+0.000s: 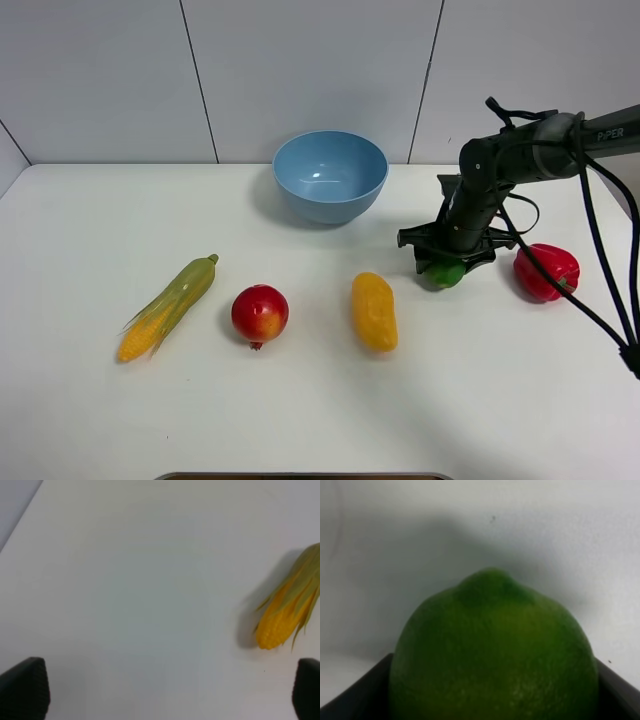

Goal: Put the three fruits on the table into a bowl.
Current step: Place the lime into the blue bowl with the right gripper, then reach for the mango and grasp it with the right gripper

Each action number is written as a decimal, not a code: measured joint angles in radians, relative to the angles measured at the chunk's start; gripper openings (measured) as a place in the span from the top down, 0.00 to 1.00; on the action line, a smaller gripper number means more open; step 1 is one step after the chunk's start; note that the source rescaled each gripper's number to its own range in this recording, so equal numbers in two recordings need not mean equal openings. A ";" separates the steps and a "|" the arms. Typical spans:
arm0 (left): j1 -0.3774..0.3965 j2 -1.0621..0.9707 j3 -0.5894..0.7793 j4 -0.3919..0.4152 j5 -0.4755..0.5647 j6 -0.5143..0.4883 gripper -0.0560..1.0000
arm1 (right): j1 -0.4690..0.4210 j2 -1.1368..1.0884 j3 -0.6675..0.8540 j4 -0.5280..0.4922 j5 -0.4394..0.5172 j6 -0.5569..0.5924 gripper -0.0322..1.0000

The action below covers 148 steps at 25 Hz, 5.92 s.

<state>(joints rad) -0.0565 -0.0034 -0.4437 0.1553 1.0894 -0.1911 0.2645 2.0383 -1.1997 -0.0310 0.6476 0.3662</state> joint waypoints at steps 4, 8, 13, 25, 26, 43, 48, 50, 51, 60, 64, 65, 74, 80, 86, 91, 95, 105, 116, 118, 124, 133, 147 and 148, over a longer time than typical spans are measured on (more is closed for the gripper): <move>0.000 0.000 0.000 0.000 0.000 0.000 0.00 | 0.003 -0.082 0.000 0.000 0.012 0.000 0.81; 0.000 0.000 0.000 0.000 0.000 0.000 0.00 | 0.014 -0.197 0.000 -0.006 0.024 0.000 0.81; 0.000 0.000 0.000 0.000 0.000 0.000 0.00 | 0.048 -0.350 0.000 -0.033 0.018 -0.001 0.81; 0.000 0.000 0.000 0.000 0.000 0.000 0.00 | 0.161 -0.446 -0.032 -0.100 -0.275 -0.001 0.81; 0.000 0.000 0.000 0.000 0.000 0.000 0.00 | 0.163 -0.433 -0.054 -0.107 -0.294 -0.001 0.81; 0.000 0.000 0.000 0.000 0.000 0.000 0.00 | 0.199 0.013 -0.475 -0.146 -0.314 0.000 0.81; 0.000 0.000 0.000 0.000 0.000 0.000 0.00 | 0.205 0.123 -0.508 -0.146 -0.314 0.000 0.81; 0.000 0.000 0.000 0.000 0.000 0.000 0.00 | 0.205 0.157 -0.509 -0.146 -0.315 -0.001 0.81; 0.000 0.000 0.000 0.000 0.000 0.000 0.00 | 0.205 0.174 -0.509 -0.146 -0.317 -0.001 0.81; 0.000 0.000 0.000 0.000 0.000 0.000 0.00 | 0.206 0.267 -0.509 -0.146 -0.414 -0.001 0.81; 0.000 0.000 0.000 0.000 0.000 0.000 0.00 | 0.209 0.284 -0.509 -0.146 -0.422 -0.001 0.81; 0.000 0.000 0.000 0.000 0.000 0.000 0.00 | 0.210 0.288 -0.509 -0.146 -0.424 -0.001 0.81; 0.000 0.000 0.000 0.000 0.000 0.000 0.00 | 0.222 0.291 -0.509 -0.154 -0.442 -0.001 0.81; 0.000 0.000 0.000 0.000 0.000 0.000 0.00 | 0.222 0.291 -0.509 -0.158 -0.444 -0.001 0.59; 0.000 0.000 0.000 0.000 0.000 0.000 0.00 | 0.222 0.287 -0.509 -0.164 -0.446 -0.001 0.24; 0.000 0.000 0.000 0.000 0.000 0.000 0.00 | 0.222 0.228 -0.509 -0.174 -0.399 -0.001 0.08; 0.000 0.000 0.000 0.000 0.000 0.000 0.00 | 0.222 0.107 -0.509 -0.181 -0.318 0.002 0.07; 0.000 0.000 0.000 0.000 0.000 0.000 0.00 | 0.285 -0.258 -0.431 -0.178 -0.056 0.144 0.07; 0.000 0.000 0.000 0.000 0.000 0.000 0.00 | 0.400 -0.508 -0.109 -0.119 0.037 0.298 0.06; 0.000 0.000 0.000 0.000 0.000 0.000 0.00 | 0.435 -0.522 -0.074 -0.119 0.038 0.329 0.06; 0.000 0.000 0.000 0.000 0.000 0.000 0.00 | 0.478 -0.525 -0.015 -0.114 0.108 0.435 0.06; 0.000 0.000 0.000 0.000 0.000 0.000 0.00 | 0.487 -0.525 0.032 -0.095 0.238 0.526 0.06; 0.000 0.000 0.000 0.000 0.000 0.000 0.00 | 0.488 -0.466 0.153 -0.050 0.201 0.544 0.06; 0.000 0.000 0.000 0.000 0.000 0.000 0.00 | 0.488 -0.449 0.153 -0.053 0.191 0.544 0.06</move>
<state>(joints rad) -0.0565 -0.0034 -0.4437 0.1553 1.0894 -0.1911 0.7527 1.5897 -1.0465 -0.0843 0.8390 0.9102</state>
